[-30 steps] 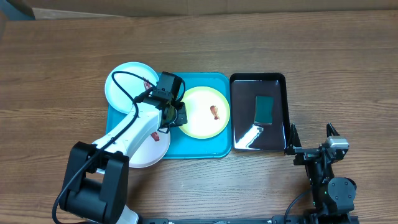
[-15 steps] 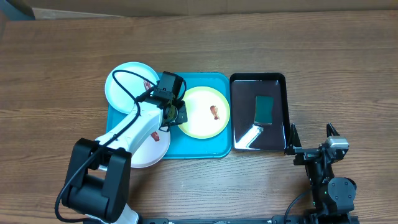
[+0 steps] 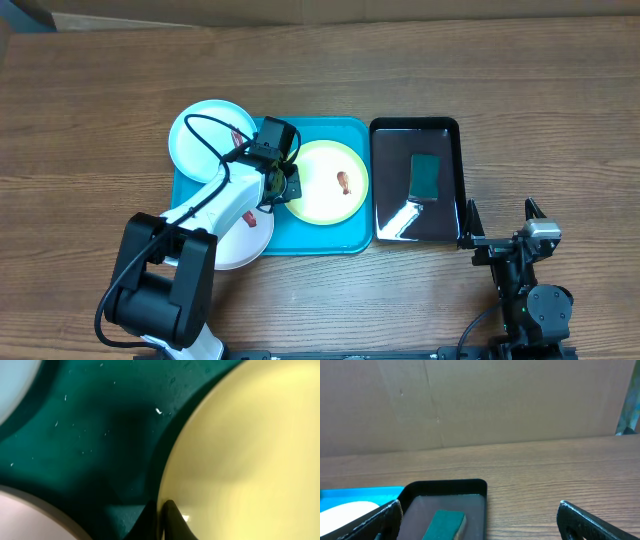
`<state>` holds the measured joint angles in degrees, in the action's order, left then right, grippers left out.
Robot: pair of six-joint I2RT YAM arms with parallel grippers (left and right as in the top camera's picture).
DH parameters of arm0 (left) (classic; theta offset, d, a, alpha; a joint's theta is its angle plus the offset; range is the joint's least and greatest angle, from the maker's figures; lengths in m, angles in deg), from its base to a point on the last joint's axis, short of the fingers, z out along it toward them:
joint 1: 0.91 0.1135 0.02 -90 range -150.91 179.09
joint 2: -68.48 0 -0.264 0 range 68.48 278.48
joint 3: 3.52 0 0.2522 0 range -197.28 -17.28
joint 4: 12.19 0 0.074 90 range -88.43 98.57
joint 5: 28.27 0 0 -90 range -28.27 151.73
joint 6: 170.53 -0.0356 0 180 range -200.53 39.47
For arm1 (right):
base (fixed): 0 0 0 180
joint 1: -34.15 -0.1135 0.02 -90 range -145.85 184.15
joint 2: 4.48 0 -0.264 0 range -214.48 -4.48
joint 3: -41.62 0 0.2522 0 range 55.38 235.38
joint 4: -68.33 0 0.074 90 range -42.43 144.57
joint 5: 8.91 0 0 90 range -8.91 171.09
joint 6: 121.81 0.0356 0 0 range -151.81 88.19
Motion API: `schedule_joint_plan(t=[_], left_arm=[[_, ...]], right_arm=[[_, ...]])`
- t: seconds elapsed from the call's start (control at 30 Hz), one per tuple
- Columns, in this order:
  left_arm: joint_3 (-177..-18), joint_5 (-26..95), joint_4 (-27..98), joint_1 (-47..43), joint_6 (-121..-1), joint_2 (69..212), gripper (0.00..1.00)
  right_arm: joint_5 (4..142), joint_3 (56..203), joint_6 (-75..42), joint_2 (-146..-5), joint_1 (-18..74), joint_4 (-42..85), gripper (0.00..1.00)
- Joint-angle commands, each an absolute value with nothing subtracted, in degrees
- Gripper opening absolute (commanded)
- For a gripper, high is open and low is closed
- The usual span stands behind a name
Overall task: Clean dirty plates on tray and stack at the side
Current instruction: 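Lower the left gripper and pinch the yellow plate's rim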
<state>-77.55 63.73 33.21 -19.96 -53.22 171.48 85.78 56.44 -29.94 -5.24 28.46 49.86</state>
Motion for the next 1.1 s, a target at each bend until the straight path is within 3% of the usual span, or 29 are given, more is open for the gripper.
schedule_joint_plan(t=[0.0,1.07], left_arm=[[-78.6,64.7,33.0,-20.0,-52.6,172.3,0.04],[-78.7,64.9,34.3,-20.0,-52.9,172.1,0.04]], right_arm=[[85.7,55.8,-30.2,-4.9,28.7,50.2,1.0],[85.7,55.8,-30.2,-4.9,28.7,50.2,1.0]])
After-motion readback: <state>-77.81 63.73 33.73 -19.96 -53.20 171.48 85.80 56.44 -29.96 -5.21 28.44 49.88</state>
